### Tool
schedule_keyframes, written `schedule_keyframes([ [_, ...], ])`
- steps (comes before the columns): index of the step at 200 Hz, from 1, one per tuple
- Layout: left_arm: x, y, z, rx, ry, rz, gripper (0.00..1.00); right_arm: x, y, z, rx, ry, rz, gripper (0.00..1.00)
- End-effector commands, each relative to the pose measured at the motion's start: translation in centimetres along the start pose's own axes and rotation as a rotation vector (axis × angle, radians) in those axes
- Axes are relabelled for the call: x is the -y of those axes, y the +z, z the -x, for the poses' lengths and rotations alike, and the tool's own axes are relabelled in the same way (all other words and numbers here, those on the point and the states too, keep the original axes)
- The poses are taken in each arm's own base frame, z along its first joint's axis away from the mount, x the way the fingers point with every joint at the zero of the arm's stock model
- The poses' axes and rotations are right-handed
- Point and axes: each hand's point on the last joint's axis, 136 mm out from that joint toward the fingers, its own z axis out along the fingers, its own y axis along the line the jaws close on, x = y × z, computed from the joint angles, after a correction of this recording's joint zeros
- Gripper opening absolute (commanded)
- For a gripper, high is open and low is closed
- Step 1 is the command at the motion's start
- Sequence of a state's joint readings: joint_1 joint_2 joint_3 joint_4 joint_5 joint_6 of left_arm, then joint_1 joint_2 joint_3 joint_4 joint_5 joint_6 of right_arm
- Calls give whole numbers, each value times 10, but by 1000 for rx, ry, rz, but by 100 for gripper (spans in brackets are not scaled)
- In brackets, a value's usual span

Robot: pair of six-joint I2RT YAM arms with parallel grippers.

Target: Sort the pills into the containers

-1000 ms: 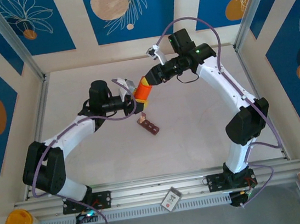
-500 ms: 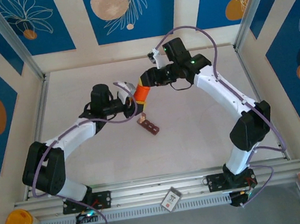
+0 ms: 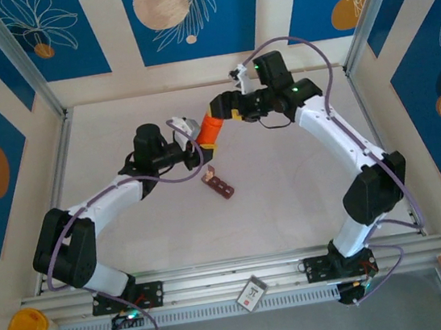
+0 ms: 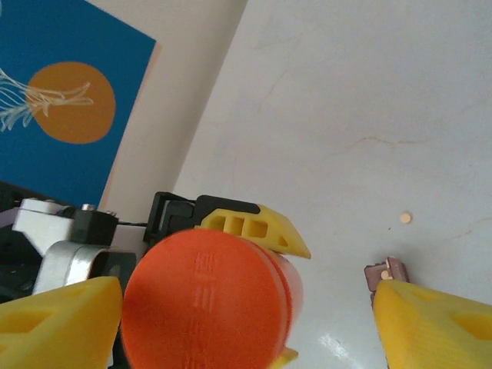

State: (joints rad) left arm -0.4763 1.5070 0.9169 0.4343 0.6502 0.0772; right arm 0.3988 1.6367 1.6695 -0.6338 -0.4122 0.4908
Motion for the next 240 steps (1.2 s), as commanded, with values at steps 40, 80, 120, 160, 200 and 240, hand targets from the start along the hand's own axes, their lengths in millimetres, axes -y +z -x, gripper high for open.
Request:
schedule_keyframes([
  [40,15,0,29,65,48,-95,0,-14,-50,10,92,-296,43,85],
  [80,23,1,33,55,24,-156,0,-24,-45,8,33,-480,115,82],
  [120,27,0,34,47,15,-181,0,-35,-35,6,-12,-511,165,81],
  [160,28,0,33,42,12,-185,0,-39,-21,-3,-61,-521,178,81],
  [200,28,-1,34,44,13,-187,0,-38,-14,-10,-88,-515,182,77],
  [240,29,-2,37,50,18,-186,0,-33,-9,-17,-109,-494,181,56],
])
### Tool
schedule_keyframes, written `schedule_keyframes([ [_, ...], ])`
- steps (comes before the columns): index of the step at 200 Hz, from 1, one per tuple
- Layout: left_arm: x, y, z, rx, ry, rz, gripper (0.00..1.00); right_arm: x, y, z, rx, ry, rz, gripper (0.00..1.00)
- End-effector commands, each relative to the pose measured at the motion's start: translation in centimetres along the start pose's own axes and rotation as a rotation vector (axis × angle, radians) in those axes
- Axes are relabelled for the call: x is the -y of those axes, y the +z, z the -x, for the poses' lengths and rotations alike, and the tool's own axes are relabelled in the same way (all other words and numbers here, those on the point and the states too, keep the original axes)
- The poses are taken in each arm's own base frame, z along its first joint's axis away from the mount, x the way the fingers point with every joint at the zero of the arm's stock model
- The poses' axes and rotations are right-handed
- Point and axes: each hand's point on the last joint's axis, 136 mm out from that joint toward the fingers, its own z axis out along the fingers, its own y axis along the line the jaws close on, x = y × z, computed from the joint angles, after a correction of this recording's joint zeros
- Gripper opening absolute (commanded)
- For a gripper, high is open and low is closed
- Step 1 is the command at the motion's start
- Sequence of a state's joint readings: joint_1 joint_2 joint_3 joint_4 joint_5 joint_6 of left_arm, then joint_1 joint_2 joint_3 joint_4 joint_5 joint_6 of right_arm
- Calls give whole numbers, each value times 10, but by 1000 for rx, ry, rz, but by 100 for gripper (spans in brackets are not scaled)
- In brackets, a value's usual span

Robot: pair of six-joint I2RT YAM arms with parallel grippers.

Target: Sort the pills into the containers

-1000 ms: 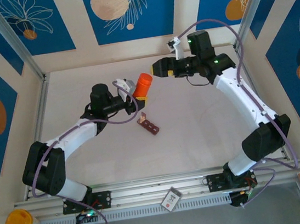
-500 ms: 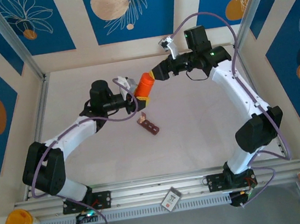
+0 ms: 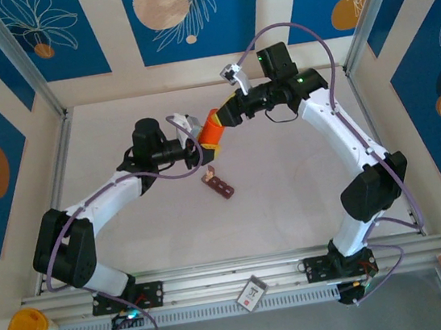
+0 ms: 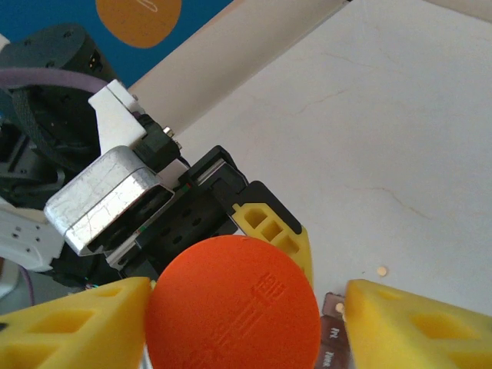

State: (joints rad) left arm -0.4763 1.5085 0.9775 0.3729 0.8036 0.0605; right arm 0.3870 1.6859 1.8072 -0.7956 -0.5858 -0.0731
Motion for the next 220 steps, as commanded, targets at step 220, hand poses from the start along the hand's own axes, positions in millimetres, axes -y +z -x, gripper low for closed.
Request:
schedule_keyframes([
  [220,-25,5,14,14,135,194,0,34,-6,0,87,498,-152,77],
])
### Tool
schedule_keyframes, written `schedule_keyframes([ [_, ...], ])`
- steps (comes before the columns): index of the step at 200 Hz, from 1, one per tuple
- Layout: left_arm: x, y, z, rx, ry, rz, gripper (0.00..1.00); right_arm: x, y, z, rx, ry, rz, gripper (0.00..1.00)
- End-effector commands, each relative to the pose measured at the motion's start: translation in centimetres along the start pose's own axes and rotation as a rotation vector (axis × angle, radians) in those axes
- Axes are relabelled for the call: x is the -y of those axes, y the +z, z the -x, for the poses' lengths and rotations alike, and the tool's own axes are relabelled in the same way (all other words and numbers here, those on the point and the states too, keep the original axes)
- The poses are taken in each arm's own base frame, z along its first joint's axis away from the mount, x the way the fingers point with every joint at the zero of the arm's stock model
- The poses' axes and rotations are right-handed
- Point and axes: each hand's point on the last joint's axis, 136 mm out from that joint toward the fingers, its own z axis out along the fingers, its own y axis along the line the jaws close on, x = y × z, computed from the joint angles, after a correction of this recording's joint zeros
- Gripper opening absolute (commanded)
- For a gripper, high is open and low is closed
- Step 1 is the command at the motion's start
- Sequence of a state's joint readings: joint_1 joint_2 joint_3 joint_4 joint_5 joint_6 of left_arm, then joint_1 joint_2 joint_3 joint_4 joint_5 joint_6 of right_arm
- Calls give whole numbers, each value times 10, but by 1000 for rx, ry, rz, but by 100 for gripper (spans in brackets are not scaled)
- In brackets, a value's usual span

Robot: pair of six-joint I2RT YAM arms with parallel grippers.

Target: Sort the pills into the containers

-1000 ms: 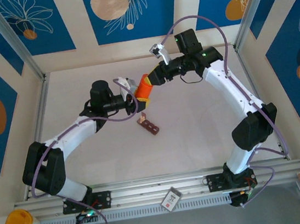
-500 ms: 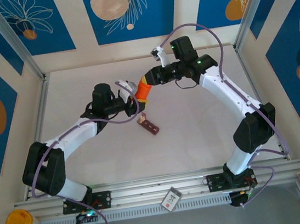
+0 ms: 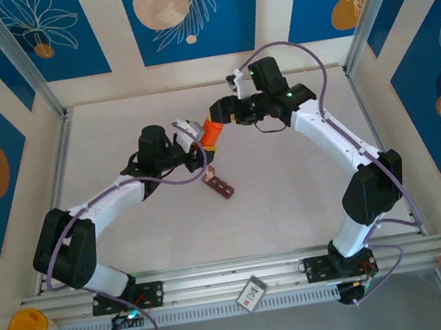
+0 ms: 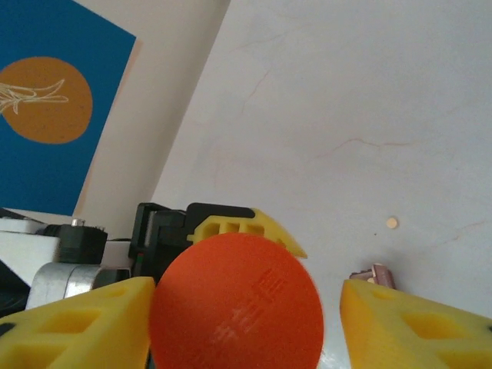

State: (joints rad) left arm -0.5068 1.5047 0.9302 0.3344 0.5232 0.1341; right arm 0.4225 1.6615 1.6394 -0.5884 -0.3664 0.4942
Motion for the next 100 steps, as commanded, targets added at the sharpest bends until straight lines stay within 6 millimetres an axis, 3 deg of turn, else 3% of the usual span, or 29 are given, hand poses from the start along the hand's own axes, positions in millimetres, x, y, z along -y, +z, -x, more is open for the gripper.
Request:
schedule_keyframes([
  [1,6,-1,47,124,94,-42,0,-10,-32,13,15,-8,37,77],
  [26,12,0,48,124,90,-80,0,-20,-64,25,73,-78,64,83],
  [46,20,-2,52,134,80,-138,0,-25,-78,28,90,-167,99,83],
  [79,37,-5,58,134,28,-275,0,-36,-82,20,74,-418,123,83],
  [100,43,-5,59,123,-1,-326,0,-40,-79,15,44,-489,146,83],
])
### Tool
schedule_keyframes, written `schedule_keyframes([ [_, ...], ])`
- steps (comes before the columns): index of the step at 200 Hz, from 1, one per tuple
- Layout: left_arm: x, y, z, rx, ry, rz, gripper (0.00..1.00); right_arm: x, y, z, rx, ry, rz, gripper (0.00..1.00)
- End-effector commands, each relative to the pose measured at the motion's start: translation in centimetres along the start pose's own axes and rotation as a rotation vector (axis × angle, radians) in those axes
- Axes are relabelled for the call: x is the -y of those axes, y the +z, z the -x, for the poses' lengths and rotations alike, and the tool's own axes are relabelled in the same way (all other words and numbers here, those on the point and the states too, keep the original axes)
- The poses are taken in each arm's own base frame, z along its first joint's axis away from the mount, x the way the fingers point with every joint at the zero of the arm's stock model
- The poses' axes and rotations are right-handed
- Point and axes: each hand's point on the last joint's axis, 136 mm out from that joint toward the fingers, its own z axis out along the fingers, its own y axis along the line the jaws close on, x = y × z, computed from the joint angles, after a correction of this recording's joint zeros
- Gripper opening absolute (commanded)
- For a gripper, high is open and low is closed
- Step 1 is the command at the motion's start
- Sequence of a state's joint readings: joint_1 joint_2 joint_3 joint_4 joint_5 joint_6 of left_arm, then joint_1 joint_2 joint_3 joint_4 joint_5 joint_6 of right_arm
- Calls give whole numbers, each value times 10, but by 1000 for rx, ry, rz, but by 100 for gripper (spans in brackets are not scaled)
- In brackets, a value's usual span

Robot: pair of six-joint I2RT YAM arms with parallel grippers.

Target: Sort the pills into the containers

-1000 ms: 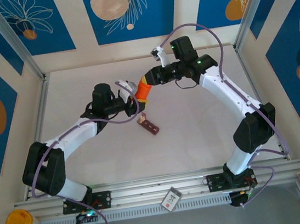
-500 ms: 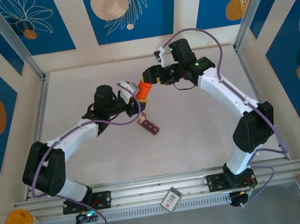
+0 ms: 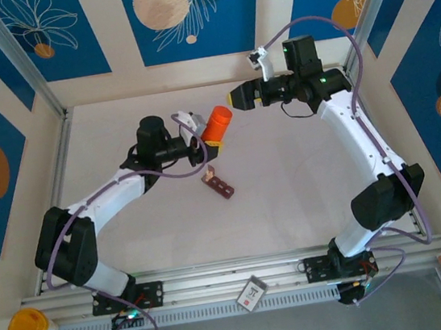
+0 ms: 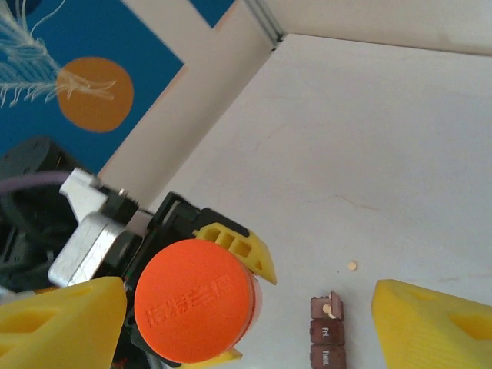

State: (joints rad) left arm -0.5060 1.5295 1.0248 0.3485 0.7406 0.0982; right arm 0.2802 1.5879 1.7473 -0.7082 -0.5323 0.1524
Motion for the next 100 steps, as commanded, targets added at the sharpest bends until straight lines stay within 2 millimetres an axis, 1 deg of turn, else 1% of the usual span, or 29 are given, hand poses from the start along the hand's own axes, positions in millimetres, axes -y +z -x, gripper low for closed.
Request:
schedule_keyframes([
  [1,16,0,18,30,-19,-120,0,-24,-4,-5,-37,-174,78,83],
  [54,21,-2,14,12,-30,-137,0,-33,12,-14,-112,-221,91,83],
  [100,21,-4,14,11,-25,-133,0,-28,25,-24,-156,-208,81,81],
])
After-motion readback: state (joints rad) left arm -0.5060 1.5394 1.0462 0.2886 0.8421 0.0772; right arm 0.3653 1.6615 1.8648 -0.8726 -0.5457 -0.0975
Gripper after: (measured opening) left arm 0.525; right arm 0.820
